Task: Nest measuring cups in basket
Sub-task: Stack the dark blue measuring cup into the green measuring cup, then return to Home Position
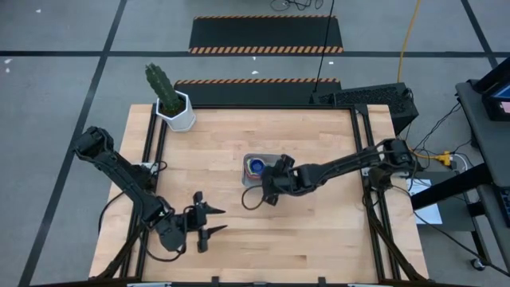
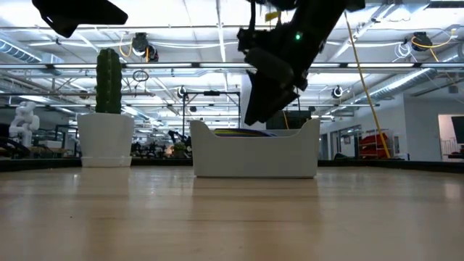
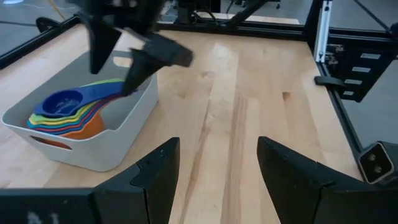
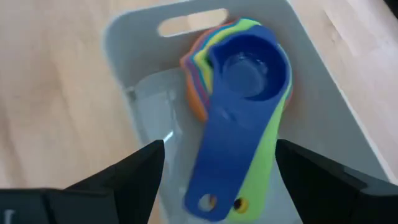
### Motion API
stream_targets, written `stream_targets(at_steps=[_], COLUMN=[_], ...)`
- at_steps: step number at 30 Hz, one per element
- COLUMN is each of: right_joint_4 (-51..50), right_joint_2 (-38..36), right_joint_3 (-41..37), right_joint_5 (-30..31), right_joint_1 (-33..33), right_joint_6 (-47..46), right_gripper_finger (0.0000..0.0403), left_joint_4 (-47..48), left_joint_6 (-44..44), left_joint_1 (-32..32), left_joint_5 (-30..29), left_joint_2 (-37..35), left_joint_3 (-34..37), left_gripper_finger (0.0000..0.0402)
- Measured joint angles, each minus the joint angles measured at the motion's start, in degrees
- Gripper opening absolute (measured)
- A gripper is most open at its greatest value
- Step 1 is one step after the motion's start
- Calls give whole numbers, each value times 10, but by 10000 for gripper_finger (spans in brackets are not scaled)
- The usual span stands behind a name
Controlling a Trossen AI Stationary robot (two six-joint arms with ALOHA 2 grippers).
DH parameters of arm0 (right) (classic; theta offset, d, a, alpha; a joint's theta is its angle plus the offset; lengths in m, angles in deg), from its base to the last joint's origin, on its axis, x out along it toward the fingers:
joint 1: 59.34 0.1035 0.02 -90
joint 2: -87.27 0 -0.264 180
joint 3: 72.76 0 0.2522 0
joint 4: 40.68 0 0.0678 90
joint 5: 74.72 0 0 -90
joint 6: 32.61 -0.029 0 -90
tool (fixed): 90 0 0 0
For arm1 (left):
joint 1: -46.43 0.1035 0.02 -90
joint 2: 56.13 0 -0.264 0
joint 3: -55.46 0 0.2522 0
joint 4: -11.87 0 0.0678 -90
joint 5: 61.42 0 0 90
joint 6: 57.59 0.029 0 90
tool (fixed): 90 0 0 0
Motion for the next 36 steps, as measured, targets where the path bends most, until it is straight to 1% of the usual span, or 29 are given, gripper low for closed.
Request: stream_targets(at_steps=[5, 8, 13, 14, 23, 27, 29, 31, 36], right_joint_4=[39, 46, 69, 69, 71, 73, 72, 72, 72], right_joint_2=[0, 0, 0, 0, 0, 0, -3, -9, -42], right_joint_3=[-27, -43, -59, -60, -60, -60, -60, -60, -60], right_joint_5=[0, -2, -65, -74, -78, -71, -59, -60, -54], right_joint_1=[-17, -30, -48, -51, -55, -55, -55, -55, -40], right_joint_6=[0, 0, 5, 8, 25, 28, 31, 33, 44], right_gripper_finger=[302, 302, 299, 294, 220, 205, 204, 206, 221], left_joint_4=[-1, -1, -1, -2, -2, -2, -2, -7, -63], left_joint_6=[0, 0, 0, 0, 1, 4, 14, 34, 121], left_joint_1=[-3, -3, -3, -3, -3, -3, -2, -2, 0], left_joint_5=[0, 0, 0, 0, 0, 0, 0, -2, -10], left_joint_2=[0, 0, 0, 0, 0, 0, 0, 0, -1], left_joint_3=[0, 0, 0, 0, 0, 0, 0, 0, 0], left_gripper_finger=[218, 218, 218, 218, 218, 218, 218, 218, 218])
